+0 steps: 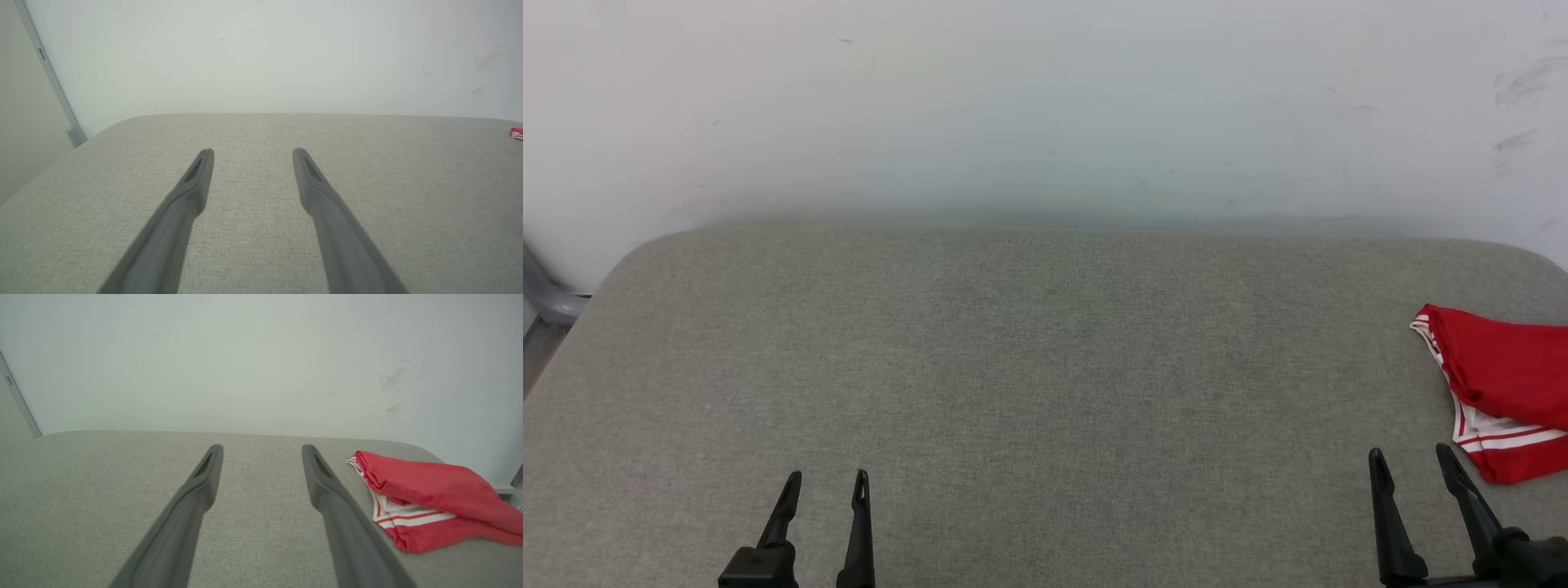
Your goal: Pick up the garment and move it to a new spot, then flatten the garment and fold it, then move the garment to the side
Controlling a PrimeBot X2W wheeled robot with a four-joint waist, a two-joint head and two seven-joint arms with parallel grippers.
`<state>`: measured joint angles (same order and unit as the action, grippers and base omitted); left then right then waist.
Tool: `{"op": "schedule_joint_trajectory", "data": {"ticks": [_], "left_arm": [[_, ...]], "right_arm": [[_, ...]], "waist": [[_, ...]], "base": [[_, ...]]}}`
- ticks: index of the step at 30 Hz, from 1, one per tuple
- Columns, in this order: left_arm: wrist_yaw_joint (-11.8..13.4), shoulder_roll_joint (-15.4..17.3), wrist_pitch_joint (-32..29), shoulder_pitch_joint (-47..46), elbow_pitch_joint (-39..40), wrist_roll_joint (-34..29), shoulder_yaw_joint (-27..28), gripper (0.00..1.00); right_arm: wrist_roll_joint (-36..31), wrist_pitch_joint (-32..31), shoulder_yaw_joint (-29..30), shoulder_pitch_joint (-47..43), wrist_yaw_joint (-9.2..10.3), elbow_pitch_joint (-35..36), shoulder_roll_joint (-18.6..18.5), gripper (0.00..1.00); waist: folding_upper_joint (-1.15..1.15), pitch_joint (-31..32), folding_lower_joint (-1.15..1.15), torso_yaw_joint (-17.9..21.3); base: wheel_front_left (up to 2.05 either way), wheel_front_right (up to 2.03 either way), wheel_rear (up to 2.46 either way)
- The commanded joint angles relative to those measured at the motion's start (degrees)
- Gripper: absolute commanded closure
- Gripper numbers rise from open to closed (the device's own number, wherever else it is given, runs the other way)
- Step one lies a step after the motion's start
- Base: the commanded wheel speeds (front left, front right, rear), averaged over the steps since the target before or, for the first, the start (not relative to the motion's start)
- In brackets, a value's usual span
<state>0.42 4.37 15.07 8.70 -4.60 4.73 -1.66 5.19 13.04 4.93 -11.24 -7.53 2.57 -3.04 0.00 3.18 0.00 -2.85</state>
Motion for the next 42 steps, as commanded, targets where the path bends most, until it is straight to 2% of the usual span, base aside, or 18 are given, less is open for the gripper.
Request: {"op": "schedule_joint_trajectory", "data": {"ticks": [1,5,6,9,26,42], "left_arm": [[-0.4,-0.3,0.1,0.4,-0.1,-0.1,0.2,0.0],[-0.7,-0.3,0.1,0.6,-0.4,-0.2,0.3,0.0],[-0.7,-0.2,0.0,0.2,-0.6,0.0,0.2,1.0],[-0.7,-0.3,-0.2,0.6,-2.3,0.3,0.2,1.0],[-2.3,-0.6,-5.0,-3.1,-3.9,19.7,2.1,1.0],[-3.5,-0.8,-8.4,-5.6,-5.0,33.9,3.3,1.0]], "right_arm": [[0.5,0.2,0.1,-1.0,0.09,0.2,0.3,0.0],[0.4,0.0,-0.1,-0.8,0.09,-0.4,0.3,0.0],[0.2,0.0,-0.1,-0.5,0.0,-0.5,0.0,1.0],[0.4,-0.1,-0.2,-0.6,-0.01,-2.2,0.0,1.0],[20.4,-3.7,-0.6,3.5,0.0,-5.2,-0.6,1.0],[34.9,-6.6,-0.7,6.5,0.01,-7.5,-0.9,1.0]], "waist": [[0.0,0.0,0.0,0.1],[0.0,0.1,0.0,0.2],[0.0,0.1,0.0,0.2],[0.0,0.1,0.01,0.2],[0.0,-0.4,0.01,0.6],[0.0,-0.8,0.01,0.9]], "base": [[0.0,0.0,0.0],[0.0,0.0,0.0],[0.0,0.0,0.0],[0.0,0.0,0.0],[0.0,0.0,0.0],[0.0,0.0,0.0]]}}
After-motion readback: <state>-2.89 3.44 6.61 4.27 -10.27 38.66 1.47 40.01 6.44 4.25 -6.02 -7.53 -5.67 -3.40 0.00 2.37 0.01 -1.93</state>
